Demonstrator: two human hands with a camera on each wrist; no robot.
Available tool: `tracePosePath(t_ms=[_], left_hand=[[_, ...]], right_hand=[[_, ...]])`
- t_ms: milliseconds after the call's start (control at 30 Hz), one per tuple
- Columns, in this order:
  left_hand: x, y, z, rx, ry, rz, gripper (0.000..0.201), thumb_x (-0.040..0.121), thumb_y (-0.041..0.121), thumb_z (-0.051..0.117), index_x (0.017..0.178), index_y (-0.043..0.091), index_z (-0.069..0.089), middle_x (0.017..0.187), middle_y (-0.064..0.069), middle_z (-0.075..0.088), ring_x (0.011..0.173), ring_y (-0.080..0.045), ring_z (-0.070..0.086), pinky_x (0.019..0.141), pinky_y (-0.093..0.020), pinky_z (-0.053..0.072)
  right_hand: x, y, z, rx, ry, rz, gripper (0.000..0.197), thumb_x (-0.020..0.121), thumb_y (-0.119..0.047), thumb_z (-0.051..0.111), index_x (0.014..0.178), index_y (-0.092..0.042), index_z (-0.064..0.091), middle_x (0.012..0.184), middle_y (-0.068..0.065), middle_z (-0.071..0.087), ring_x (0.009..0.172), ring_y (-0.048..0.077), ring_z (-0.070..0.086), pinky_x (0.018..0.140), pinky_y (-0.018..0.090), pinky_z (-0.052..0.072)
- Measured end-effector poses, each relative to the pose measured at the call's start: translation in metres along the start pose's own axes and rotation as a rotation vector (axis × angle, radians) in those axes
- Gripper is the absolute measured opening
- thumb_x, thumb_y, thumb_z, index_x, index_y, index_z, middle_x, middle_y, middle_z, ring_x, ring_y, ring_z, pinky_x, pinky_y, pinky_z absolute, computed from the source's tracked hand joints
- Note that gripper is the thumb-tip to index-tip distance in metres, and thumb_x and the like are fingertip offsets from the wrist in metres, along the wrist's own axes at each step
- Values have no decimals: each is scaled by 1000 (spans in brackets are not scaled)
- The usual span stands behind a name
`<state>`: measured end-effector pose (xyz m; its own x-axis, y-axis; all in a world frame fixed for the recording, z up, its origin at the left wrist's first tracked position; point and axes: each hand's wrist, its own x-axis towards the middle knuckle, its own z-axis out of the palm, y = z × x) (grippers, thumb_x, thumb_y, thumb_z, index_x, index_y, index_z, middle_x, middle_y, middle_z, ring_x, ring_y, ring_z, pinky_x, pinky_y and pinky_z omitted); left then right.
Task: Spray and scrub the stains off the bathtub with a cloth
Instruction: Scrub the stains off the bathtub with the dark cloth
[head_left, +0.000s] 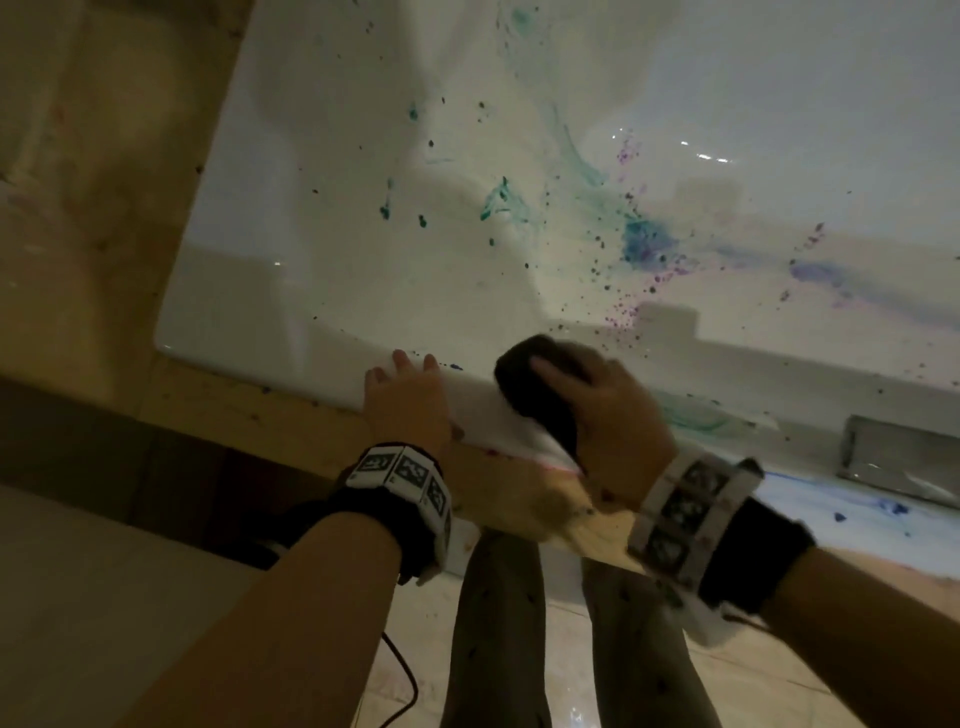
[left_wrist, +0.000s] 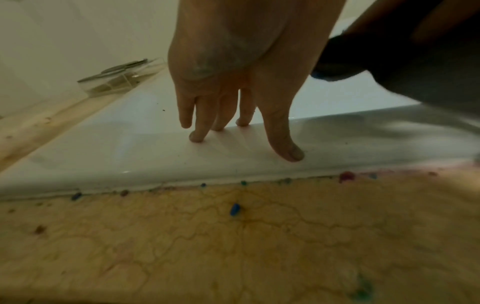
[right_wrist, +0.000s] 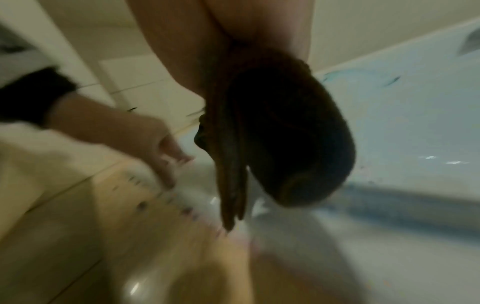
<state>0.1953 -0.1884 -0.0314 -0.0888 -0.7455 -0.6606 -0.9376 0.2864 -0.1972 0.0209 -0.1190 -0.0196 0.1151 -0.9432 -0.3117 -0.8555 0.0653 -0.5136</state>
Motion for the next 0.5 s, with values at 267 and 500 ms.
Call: tracePosePath(t_ms=[267,500], left_hand=[[4,0,7,8,0,-16,85,80,49,63,145,16,19,144,-16,27,123,-34,40,109,-40,28],[5,2,5,60,-21,-2,88,80,54,61,146,14,18,144,-17,29,122,-35,43,111,-41,28]], right_hand=[[-4,-3,35,-215,-239,-51,92,54,-32,87,135,-27,45,140,11,42,95,28,58,63,38,55],[30,26,-17,208,-51,251,49,88,-26,44,136,-27,45,138,5,46,124,28,44,105,30,30]])
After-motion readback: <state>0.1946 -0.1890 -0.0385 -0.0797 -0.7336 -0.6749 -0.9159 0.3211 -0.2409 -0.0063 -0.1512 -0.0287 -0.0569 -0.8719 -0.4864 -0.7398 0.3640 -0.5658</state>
